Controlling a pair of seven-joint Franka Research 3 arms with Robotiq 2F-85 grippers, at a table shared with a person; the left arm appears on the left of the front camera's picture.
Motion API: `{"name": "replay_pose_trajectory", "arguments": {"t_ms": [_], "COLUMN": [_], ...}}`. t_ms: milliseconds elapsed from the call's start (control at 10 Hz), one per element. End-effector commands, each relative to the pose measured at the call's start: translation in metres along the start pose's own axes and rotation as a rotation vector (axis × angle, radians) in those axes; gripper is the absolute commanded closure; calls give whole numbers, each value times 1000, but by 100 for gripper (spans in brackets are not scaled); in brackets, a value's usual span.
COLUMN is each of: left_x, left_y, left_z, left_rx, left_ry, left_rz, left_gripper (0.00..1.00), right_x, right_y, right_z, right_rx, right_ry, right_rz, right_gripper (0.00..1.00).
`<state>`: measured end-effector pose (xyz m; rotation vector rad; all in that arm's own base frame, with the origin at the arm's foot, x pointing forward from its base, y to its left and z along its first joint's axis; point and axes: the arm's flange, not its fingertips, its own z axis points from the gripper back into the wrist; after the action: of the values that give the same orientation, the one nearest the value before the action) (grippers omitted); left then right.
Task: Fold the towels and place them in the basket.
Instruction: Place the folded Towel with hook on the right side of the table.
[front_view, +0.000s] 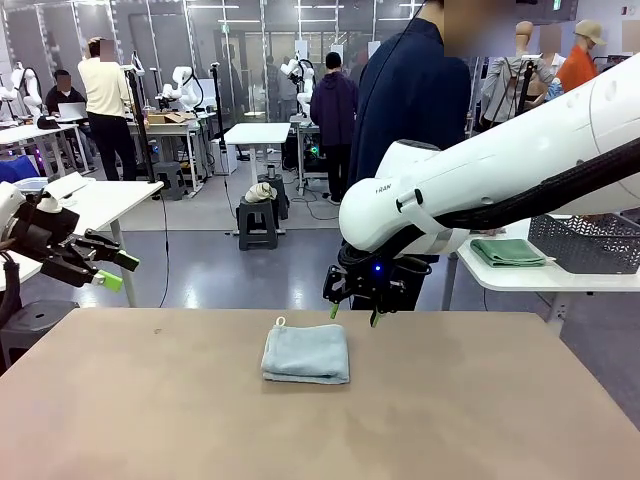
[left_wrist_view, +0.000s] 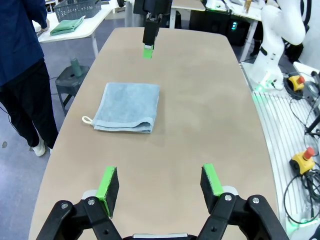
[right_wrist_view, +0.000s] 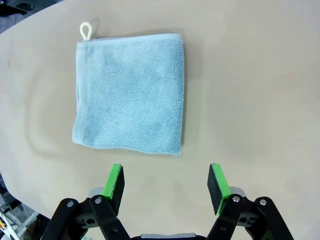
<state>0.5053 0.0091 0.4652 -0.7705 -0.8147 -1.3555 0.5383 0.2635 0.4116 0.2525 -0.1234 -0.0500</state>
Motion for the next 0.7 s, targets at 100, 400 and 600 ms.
{"name": "replay_pose_trajectory", "arguments": {"t_ms": [100, 400, 600], "left_x": [2, 2, 2], "left_y": [-1, -1, -1], "left_z": [1, 1, 1], "left_rx": [-4, -4, -4], "left_ry": [5, 5, 5], "left_rz": [-8, -8, -8], "left_gripper": [16, 16, 16], "right_x": [0, 8, 14], "right_y": [1, -7, -12], "right_z": [1, -27, -49], "right_rx": [-11, 30, 24], "right_ry": [0, -13, -18], "right_rz": [-7, -35, -51], "right_gripper": [16, 16, 16]}}
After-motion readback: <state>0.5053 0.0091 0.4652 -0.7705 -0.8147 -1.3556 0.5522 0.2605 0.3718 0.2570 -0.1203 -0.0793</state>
